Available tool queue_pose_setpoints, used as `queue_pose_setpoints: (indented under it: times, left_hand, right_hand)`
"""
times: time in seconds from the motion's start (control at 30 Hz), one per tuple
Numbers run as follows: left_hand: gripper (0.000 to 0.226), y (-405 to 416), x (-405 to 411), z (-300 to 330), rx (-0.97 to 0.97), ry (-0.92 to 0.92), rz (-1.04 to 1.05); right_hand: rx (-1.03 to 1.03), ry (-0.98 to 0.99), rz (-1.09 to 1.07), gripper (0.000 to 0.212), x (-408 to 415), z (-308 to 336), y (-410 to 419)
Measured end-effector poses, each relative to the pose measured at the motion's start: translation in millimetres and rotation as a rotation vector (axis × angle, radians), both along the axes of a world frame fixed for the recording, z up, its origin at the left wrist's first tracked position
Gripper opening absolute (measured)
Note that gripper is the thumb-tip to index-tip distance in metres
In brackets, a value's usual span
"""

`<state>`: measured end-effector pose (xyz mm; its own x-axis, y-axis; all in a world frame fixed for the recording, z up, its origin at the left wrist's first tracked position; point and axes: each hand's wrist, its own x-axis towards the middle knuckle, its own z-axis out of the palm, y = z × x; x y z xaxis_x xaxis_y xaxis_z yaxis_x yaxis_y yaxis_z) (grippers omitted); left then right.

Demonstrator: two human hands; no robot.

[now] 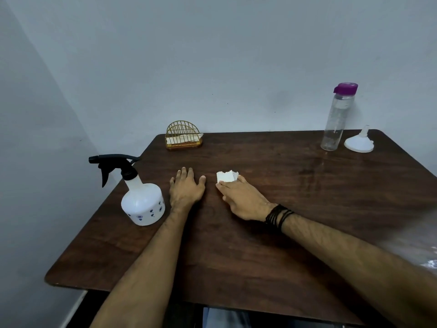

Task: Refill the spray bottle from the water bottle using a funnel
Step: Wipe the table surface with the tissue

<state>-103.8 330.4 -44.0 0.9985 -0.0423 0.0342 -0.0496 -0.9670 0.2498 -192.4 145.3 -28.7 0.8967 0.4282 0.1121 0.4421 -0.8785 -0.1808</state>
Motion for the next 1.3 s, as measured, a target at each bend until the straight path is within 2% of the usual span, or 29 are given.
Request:
queue_pose_setpoints:
  times: [0.07, 0.13, 0.2, 0.27, 0.3, 0.4, 0.47, 0.6, 0.77, 0.87, 0.97, 1.1, 1.3]
  left_hand:
    - [0.072, 0.4, 1.3, -0.1, -0.001, 0.007, -0.003]
    - [0.072, 0.0, 1.7, -0.4, -0.008, 0.004, -0.002]
    - [0.072, -0.5, 1.0, -0.2, -0.010, -0.003, -0.002]
    - [0.072, -1.0, 0.1, -0.2, -0.011, -0.007, 0.000]
    - [0.072, -1.1, -0.3, 0.4, -0.010, -0.006, 0.004]
    - [0.072, -1.3, -0.4, 2.1, -0.012, 0.005, 0.004]
    - [0.072, -1.3, -0.4, 1.5, -0.012, 0.004, 0.005]
    - [0.072, -0.7, 1.0, -0.3, -0.010, -0.004, 0.005]
    - [0.070, -2.1, 6.7, -4.0, 0.001, -0.005, 0.005]
    - [0.066, -2.7, 9.6, -5.1, 0.026, 0.001, -0.011]
    - [0.065, -0.6, 9.0, -4.1, 0.066, 0.034, -0.032]
    - [0.066, 1.0, 9.3, -2.7, 0.087, 0.075, -0.038]
    - [0.067, -2.7, 9.9, -3.0, 0.083, 0.093, -0.027]
  right_hand:
    - [0.129, 0.008, 0.003, 0.038, -0.2, 6.9, -3.0]
    - [0.340, 0.194, 0.002, 0.030, 4.2, 20.5, -11.9]
    - [0.654, 0.462, -0.045, 0.027, 13.0, 34.5, -22.8]
    - [0.856, 0.535, -0.174, 0.026, 25.6, 38.8, -33.1]
    - [0.811, 0.445, -0.254, 0.024, 33.3, 35.7, -37.6]
    - [0.418, -0.018, -0.378, 0.017, 50.6, 15.3, -43.4]
    - [0.301, -0.171, -0.376, 0.018, 52.9, 6.2, -39.4]
    - [0.295, -0.122, -0.320, 0.021, 41.2, -5.9, -15.1]
    - [0.115, 0.054, -0.061, 0.047, 19.2, -8.0, 17.5]
    - [0.001, 0.152, 0.033, 0.056, 33.6, -1.0, 27.4]
    - [-0.065, 0.227, -0.018, 0.059, 71.6, 0.9, 22.3]
    - [-0.075, 0.235, -0.166, 0.061, 97.7, 4.3, -4.2]
    - [-0.040, 0.184, -0.228, 0.058, 42.7, -5.2, -42.0]
